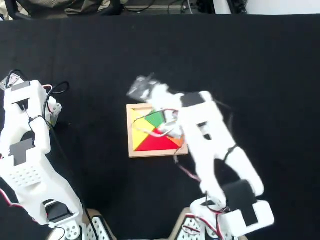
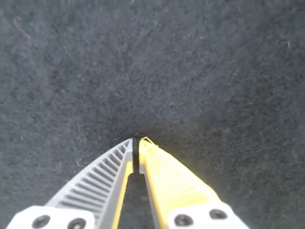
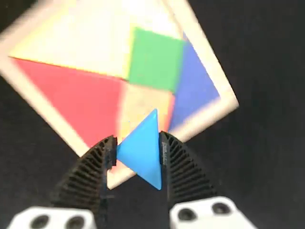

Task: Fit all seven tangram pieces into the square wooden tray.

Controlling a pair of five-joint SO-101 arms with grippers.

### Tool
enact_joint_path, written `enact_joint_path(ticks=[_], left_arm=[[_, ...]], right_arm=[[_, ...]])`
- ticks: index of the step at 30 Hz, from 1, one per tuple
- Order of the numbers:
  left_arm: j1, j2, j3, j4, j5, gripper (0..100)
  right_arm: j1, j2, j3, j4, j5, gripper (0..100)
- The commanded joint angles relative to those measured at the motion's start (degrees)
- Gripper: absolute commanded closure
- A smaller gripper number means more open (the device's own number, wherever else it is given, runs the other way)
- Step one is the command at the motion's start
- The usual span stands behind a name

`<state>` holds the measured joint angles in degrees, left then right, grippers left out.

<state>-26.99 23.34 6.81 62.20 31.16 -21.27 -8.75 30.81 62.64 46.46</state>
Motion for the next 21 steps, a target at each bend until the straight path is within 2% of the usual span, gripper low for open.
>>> enact_joint_path(ticks=[1,8,16,18,21], left_arm=[[1.4,-1.9,-0.5,-1.3,-0.6,97],[1.4,-1.9,-0.5,-1.3,-0.6,97],[1.4,-1.9,-0.5,-1.4,-0.6,97],[1.5,-1.9,-0.5,-1.5,-0.5,97],[2.2,-1.9,-0.4,-4.7,-0.6,97]], right_arm=[[-4.6,-0.3,-4.7,-0.3,0.9,94.3],[-5.4,6.5,-7.9,0.1,1.2,75.3],[-8.5,6.5,-10.3,3.3,1.0,74.0],[-6.4,5.1,-13.3,7.8,0.8,76.5],[-0.5,0.2,-17.8,13.3,-1.9,94.9]])
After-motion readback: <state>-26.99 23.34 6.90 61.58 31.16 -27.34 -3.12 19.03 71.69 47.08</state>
